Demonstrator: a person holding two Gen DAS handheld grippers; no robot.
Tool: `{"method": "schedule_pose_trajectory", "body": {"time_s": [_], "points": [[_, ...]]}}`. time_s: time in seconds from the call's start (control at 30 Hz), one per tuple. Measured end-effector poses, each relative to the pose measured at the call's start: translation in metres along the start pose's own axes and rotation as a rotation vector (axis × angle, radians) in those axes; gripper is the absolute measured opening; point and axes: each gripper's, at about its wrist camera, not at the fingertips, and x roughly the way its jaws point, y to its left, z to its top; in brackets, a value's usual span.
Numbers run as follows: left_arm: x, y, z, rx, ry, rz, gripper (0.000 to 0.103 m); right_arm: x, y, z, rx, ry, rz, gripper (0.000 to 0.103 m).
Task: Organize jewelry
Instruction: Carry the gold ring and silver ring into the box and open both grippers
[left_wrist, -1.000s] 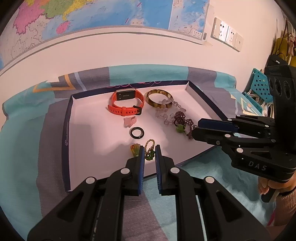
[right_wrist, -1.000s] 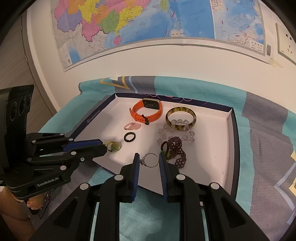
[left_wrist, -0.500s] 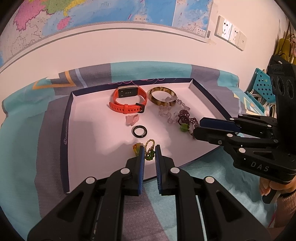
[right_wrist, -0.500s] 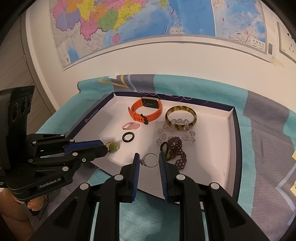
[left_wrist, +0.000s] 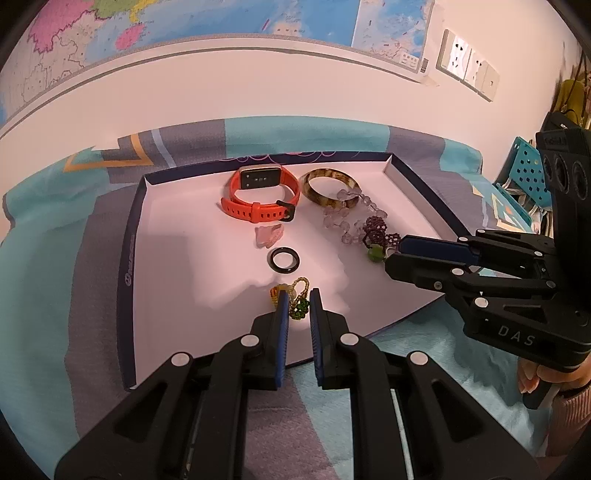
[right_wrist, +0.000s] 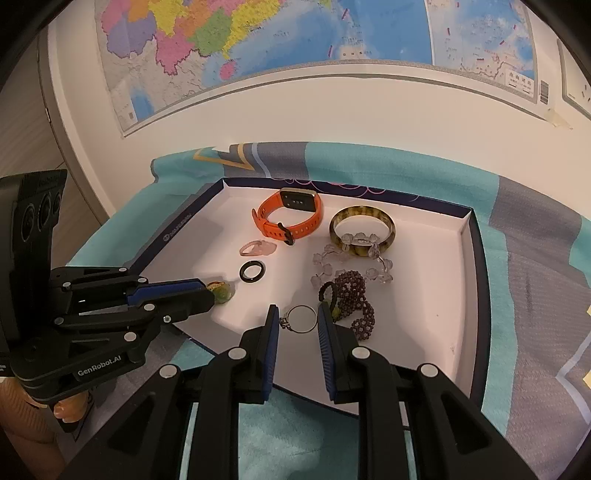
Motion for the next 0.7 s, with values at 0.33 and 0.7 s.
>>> {"method": "schedule_pose_trajectory", "body": {"time_s": [0.33,0.7], "points": [[0.003,0.003,-0.001,-0.008,0.007,0.004,0.012,0.003,-0.002,0.0,0.001,0.009,-0.007,0.02],[0.008,0.004,0.0,-0.012,0.017,0.011,0.012,0.012,-0.003,0.002,0.0,0.023,-0.014,0.02]]}}
